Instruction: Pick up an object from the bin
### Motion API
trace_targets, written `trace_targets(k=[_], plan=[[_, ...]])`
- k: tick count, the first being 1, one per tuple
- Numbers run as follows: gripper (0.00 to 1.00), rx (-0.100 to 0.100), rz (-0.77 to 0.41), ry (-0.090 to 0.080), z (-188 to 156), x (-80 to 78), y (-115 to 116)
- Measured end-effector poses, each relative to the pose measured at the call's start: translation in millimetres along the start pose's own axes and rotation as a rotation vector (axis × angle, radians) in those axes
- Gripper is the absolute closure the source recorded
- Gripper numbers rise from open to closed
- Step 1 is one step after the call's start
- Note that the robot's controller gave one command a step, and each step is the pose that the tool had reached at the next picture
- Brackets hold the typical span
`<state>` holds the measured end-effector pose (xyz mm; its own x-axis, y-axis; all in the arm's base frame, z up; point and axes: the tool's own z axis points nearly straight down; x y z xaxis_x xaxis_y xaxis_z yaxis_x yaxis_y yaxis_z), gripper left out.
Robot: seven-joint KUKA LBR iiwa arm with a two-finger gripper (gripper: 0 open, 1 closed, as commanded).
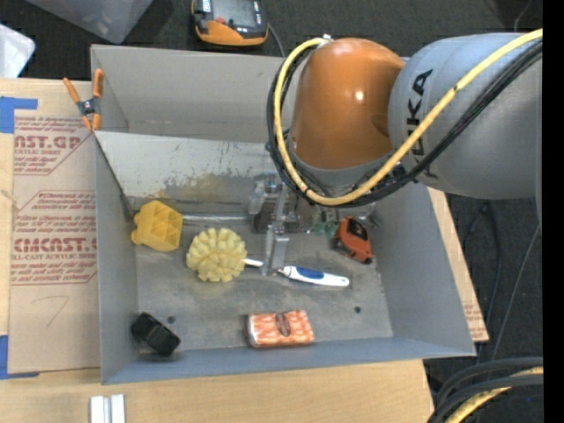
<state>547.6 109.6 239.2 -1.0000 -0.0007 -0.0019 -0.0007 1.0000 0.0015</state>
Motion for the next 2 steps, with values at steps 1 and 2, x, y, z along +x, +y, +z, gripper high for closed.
trace_targets(k=[1,2], plan=[[0.00,0.000,0.000,0.000,0.0,0.0,0.0],[0.00,-0.001,0.054,0.004,62.9,0.2,-2.7]])
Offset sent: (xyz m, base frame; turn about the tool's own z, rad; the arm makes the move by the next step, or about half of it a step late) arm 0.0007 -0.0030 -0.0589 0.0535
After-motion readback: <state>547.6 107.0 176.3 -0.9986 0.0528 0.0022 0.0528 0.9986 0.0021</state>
